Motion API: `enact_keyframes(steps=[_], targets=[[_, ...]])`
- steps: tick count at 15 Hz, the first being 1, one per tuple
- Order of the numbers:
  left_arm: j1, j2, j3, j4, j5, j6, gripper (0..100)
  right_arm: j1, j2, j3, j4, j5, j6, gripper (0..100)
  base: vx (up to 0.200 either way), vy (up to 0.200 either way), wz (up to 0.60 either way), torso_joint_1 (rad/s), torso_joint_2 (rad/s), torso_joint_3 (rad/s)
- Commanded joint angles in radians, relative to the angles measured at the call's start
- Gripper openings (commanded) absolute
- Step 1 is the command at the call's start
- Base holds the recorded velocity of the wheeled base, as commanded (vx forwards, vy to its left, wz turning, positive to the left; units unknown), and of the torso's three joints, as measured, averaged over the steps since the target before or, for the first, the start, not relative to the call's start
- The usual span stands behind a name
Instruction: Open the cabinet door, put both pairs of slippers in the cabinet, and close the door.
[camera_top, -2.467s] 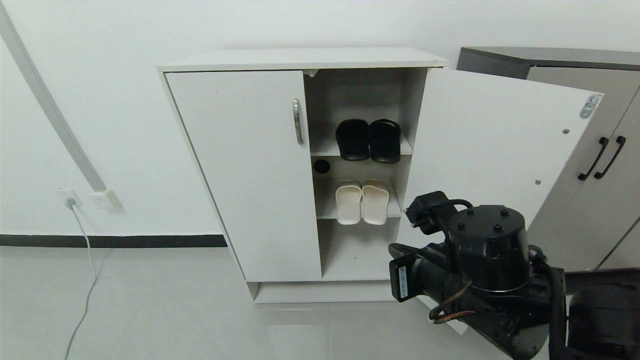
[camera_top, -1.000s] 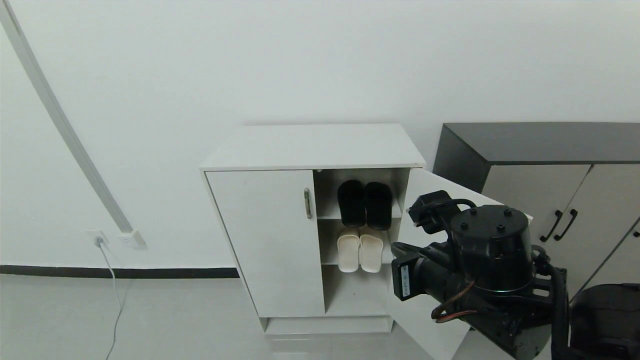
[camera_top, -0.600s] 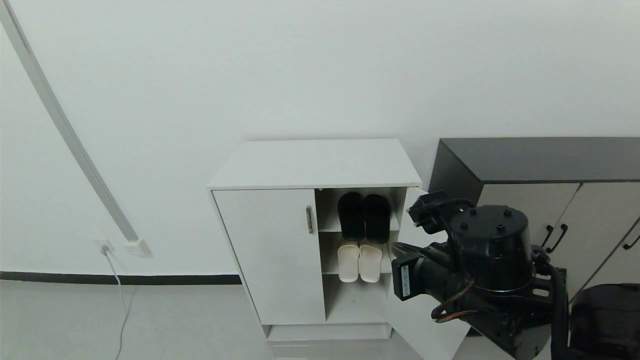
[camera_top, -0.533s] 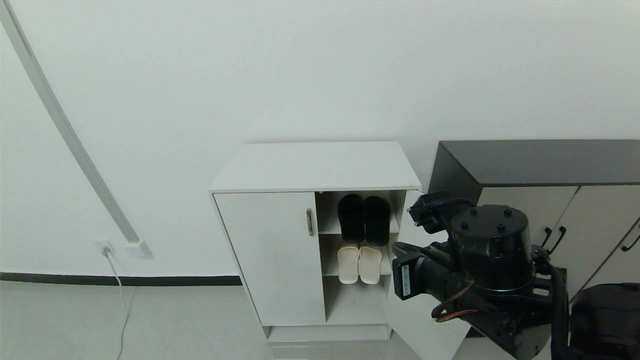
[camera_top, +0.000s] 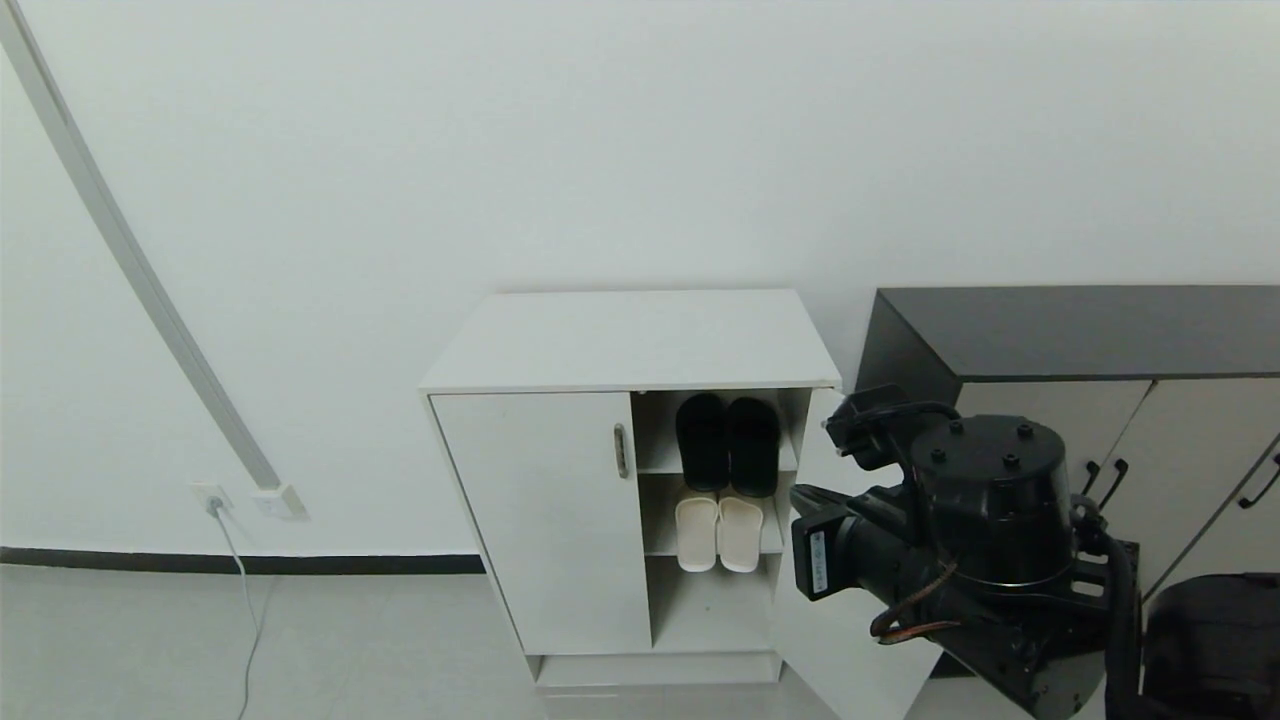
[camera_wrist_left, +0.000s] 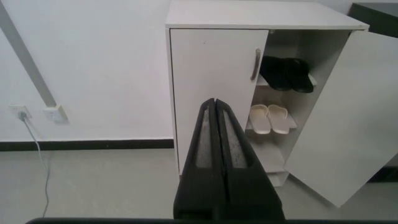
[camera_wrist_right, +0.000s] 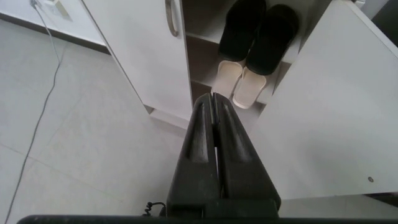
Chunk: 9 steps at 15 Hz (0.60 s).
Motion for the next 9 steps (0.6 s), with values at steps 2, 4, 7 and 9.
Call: enact_keyframes(steps=[2,4,7,9], targets=[[0.000,0.001,0.000,0.000,0.002,-0.003,0,-0.005,0.002,0.002,0.000,0.000,0.000,0,0.000,0.000,0.00,0.000,0.00,0.000],[0.000,0.001,0.000,0.000,0.002,-0.003,0,-0.006,0.004,0.007,0.000,0.000,0.000,0,0.000,0.000,0.00,0.000,0.00,0.000],[0.000,0.001,0.000,0.000,0.002,-0.003,0,-0.008,0.007,0.005,0.000,0.000,-0.001,0,0.000,0.000,0.00,0.000,0.00,0.000],[0.000,0.001,0.000,0.000,0.002,-0.003,0,-0.008,0.011,0.005,0.000,0.000,-0.003,0,0.000,0.000,0.00,0.000,0.00,0.000]])
